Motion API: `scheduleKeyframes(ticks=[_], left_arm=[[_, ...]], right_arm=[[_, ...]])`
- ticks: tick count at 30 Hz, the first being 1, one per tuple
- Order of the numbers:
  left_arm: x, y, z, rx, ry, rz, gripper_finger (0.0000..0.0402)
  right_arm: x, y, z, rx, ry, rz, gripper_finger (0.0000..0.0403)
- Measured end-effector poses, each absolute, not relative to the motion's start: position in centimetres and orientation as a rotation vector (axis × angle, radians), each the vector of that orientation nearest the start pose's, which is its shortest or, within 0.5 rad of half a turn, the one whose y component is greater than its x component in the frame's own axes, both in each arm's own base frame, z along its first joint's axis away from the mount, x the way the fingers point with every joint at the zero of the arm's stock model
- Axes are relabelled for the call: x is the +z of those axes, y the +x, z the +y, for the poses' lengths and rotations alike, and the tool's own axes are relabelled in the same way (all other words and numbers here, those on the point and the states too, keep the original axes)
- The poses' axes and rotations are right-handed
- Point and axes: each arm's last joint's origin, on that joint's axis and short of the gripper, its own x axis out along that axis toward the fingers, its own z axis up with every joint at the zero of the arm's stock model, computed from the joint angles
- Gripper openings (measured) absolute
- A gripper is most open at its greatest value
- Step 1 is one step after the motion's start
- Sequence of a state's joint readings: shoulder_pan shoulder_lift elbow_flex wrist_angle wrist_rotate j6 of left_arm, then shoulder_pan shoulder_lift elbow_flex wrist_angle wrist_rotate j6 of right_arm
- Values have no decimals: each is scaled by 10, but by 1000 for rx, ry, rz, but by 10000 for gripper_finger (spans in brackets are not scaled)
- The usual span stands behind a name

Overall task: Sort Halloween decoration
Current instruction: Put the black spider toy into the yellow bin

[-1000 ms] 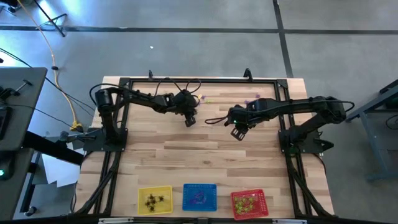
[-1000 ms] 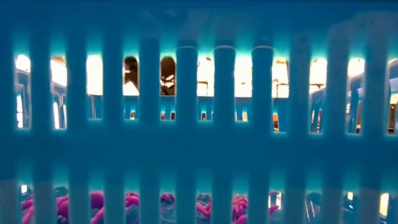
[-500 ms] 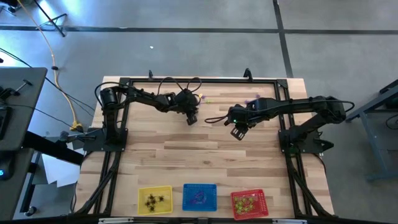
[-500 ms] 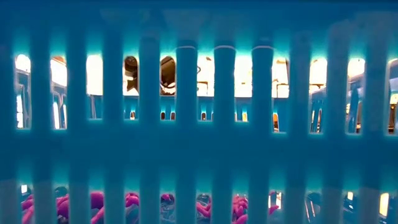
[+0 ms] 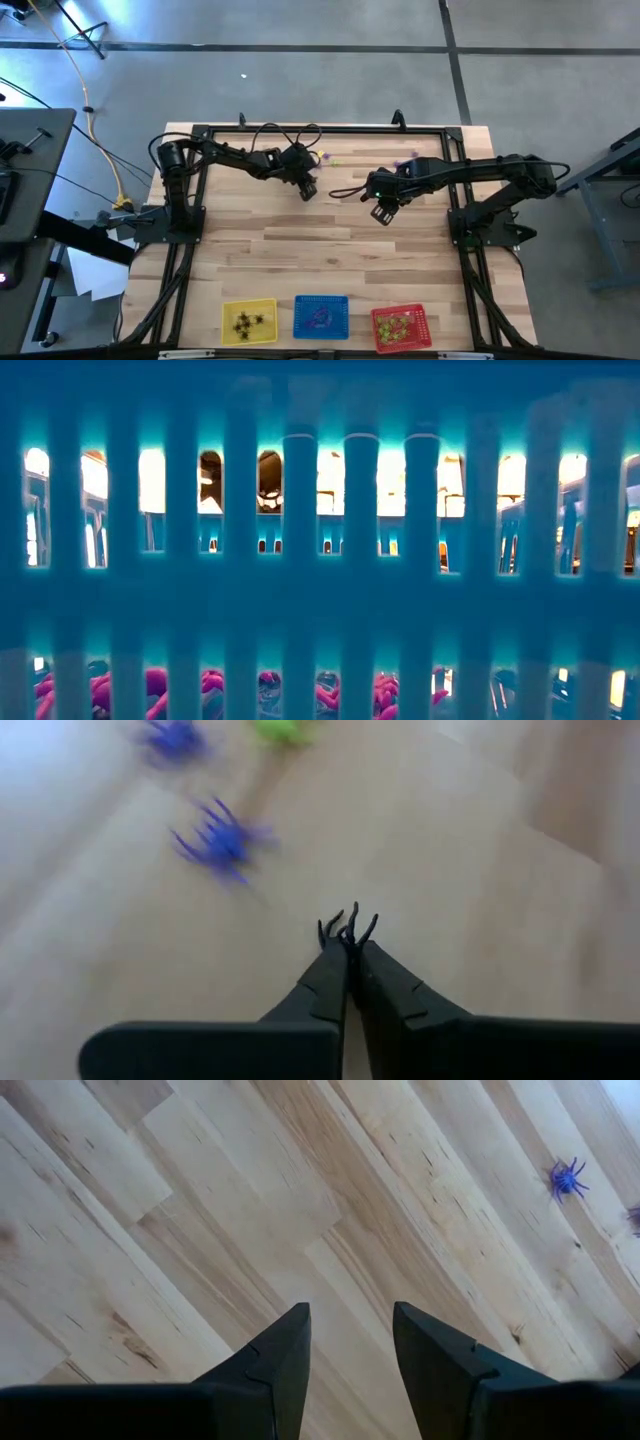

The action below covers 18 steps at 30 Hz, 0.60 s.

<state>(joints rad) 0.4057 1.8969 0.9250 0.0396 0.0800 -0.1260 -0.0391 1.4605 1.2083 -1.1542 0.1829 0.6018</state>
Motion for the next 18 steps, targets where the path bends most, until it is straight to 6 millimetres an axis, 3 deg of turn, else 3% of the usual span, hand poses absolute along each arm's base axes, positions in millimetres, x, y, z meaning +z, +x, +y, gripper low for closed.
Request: scheduleKeyframes(ticks=[3,6,9,13,18], left_arm=[[131,317,125,310,-327,881,1],[175,313,113,283,-255,784,1],[209,300,91,270,-293,744,1],[244,287,43,179,-375,703,1],[252,271,-38,33,-517,808,0]], right_arm=[[268,259,-15,-599,398,1296,139],[268,259,-15,-598,399,1293,139],[268,259,-15,-596,399,1288,139],[268,260,-15,-594,399,1284,139],[268,262,-15,-589,402,1266,139]])
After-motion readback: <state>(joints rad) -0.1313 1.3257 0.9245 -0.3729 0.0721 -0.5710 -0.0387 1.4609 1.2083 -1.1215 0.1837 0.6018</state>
